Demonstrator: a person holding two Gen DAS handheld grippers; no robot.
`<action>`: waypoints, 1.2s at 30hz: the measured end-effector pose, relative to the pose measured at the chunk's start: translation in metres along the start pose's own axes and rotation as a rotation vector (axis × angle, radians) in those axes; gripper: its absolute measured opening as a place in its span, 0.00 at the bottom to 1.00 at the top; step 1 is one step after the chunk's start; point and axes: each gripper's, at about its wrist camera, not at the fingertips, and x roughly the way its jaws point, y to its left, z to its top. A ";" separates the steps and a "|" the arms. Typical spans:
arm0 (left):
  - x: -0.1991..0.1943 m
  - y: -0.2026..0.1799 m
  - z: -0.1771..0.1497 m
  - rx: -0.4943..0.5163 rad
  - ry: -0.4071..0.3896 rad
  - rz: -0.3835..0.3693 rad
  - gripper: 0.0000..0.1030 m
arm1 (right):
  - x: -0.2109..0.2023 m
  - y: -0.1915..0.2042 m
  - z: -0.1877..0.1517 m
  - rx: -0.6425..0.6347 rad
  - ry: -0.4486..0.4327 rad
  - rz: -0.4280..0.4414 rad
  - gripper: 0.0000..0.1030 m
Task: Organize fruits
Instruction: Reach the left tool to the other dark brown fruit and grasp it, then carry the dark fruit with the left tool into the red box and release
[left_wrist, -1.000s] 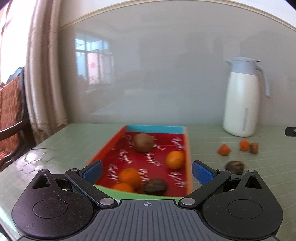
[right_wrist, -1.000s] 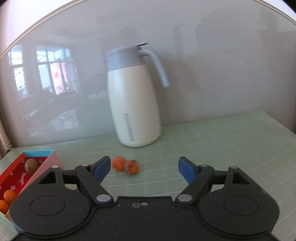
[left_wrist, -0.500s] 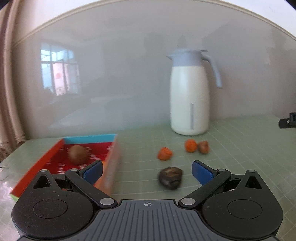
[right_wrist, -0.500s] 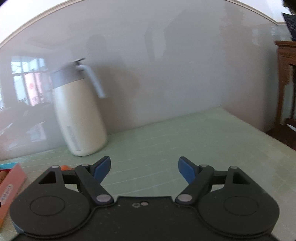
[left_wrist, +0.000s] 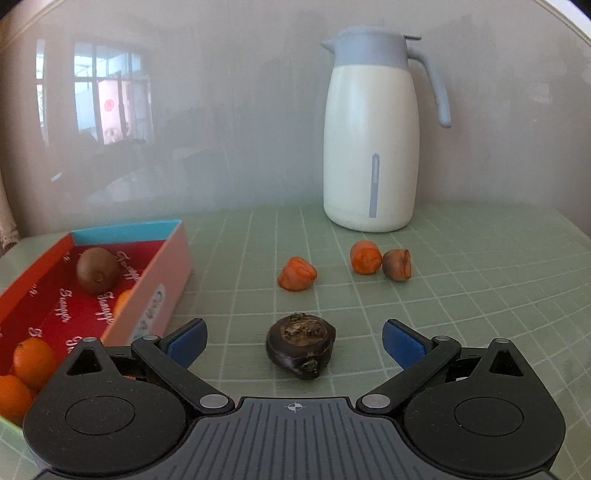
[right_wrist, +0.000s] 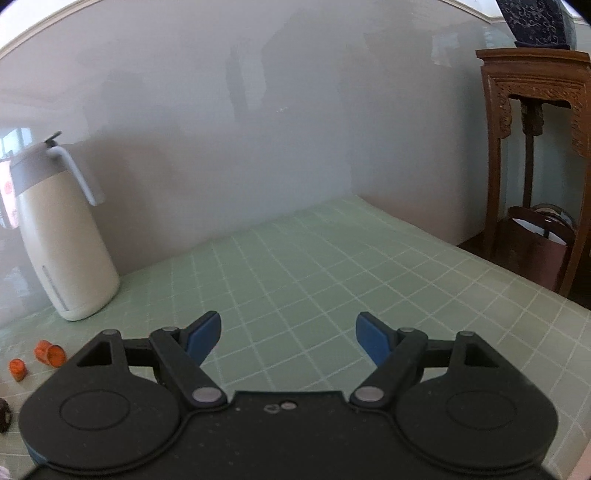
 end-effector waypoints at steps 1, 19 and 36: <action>0.003 -0.001 0.000 -0.001 0.006 -0.001 0.98 | 0.002 -0.001 0.000 0.001 0.002 -0.006 0.78; 0.019 -0.002 0.000 -0.034 0.060 -0.004 0.45 | 0.001 -0.015 -0.005 -0.011 0.007 -0.035 0.78; -0.027 0.034 0.013 -0.051 -0.065 0.029 0.45 | -0.005 0.017 -0.006 -0.043 0.008 0.019 0.78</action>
